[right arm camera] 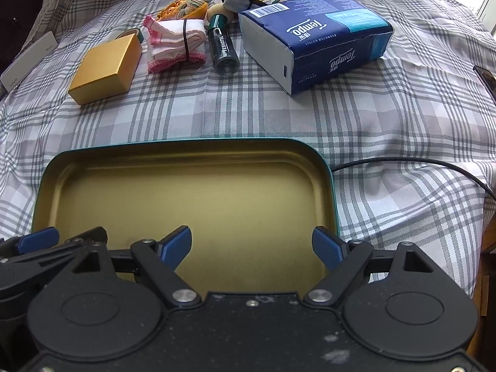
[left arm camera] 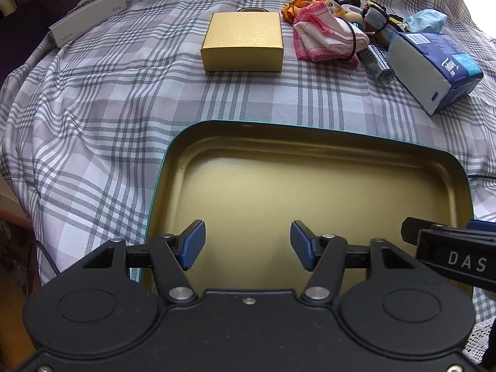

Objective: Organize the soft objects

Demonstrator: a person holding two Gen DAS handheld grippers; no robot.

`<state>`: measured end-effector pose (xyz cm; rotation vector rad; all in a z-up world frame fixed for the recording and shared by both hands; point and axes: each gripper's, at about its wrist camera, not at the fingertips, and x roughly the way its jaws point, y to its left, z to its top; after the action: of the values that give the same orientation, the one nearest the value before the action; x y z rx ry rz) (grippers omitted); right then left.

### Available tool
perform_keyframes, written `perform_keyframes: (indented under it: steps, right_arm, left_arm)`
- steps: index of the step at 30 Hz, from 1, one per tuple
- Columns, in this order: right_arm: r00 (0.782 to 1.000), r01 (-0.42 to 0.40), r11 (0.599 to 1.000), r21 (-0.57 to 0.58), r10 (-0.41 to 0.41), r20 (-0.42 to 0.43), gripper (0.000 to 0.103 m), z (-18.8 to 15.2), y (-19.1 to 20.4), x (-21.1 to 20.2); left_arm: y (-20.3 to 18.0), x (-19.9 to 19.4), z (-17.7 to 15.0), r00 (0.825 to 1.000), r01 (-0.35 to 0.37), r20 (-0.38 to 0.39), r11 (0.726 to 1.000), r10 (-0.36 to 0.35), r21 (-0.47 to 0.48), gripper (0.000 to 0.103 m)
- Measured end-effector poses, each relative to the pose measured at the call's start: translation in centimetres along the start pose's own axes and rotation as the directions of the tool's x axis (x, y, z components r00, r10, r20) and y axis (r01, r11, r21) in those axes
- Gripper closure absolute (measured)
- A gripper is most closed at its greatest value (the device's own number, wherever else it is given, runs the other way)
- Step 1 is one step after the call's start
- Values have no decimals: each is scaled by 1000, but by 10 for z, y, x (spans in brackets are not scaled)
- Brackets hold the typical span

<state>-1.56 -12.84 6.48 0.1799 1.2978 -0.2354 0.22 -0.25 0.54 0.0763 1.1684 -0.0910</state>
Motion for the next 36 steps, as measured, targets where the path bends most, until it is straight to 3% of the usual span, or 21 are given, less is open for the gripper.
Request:
perform_keyframes:
  steps: [26,31,36]
  right_arm:
    - [1000,0,1000,-11,0,-6,19,0,0,2]
    - [999,-1,1000,-29,2,33,19,12,-1,-6]
    - [989,36,998,-52,-28,148,19,43,-7,-21]
  left_arm:
    - [3,1,3,1000,7,-6,1000,-7,1,46]
    - [7,-10,19,998,8,67,1000,-8,7,46]
    - [17,-19,55,988,33,153,999,-26,-42,46]
